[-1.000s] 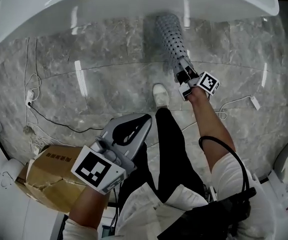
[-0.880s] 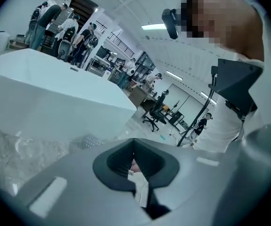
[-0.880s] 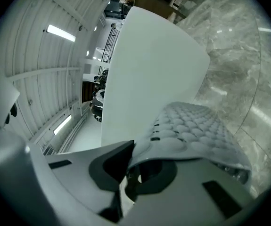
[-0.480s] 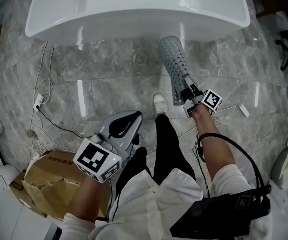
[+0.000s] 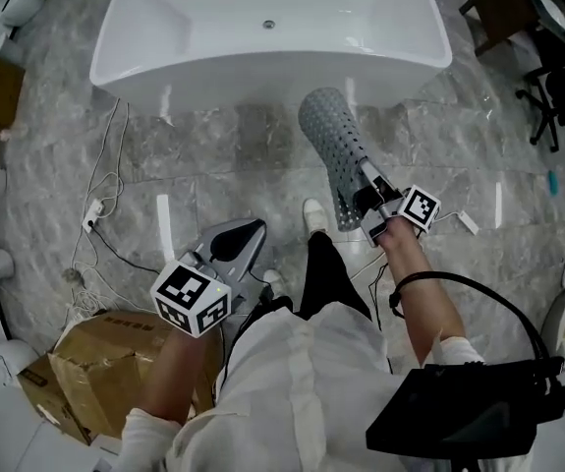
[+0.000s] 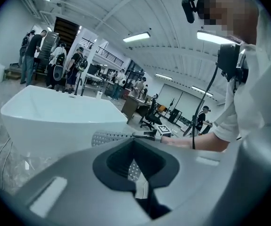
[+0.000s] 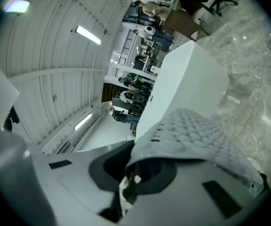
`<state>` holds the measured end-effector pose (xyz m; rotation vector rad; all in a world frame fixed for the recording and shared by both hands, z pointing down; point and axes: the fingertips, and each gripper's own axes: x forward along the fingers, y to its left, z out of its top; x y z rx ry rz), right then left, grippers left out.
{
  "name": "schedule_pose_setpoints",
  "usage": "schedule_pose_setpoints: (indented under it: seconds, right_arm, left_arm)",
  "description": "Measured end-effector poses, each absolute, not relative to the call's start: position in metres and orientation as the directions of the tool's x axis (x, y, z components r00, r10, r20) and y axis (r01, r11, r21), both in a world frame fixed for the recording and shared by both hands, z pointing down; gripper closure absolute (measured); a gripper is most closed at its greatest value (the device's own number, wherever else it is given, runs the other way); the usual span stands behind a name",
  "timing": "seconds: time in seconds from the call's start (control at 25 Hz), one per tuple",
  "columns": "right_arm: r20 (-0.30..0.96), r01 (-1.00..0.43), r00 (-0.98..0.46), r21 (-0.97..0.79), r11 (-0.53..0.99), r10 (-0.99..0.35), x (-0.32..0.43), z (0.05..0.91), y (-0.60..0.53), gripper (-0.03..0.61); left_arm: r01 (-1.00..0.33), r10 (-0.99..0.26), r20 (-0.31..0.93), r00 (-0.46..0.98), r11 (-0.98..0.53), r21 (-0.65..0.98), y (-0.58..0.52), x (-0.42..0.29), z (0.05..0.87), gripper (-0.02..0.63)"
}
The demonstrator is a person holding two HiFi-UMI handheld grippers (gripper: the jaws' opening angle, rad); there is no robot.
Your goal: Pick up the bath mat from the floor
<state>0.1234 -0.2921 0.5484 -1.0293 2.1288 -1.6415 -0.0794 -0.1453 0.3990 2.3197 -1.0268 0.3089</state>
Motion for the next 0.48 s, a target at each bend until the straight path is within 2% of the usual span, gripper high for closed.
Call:
schedule_pose_setpoints:
  seconds: [0.48]
  right_arm:
    - [0.148, -0.39, -0.723, -0.893, 0.222, -0.675, 0.122, 0.413, -0.212, 0.563]
  left_arm:
    - [-0.71, -0.604, 0.374, 0.704, -0.578, 0.403, -0.07, -0.09, 0.349, 0.607]
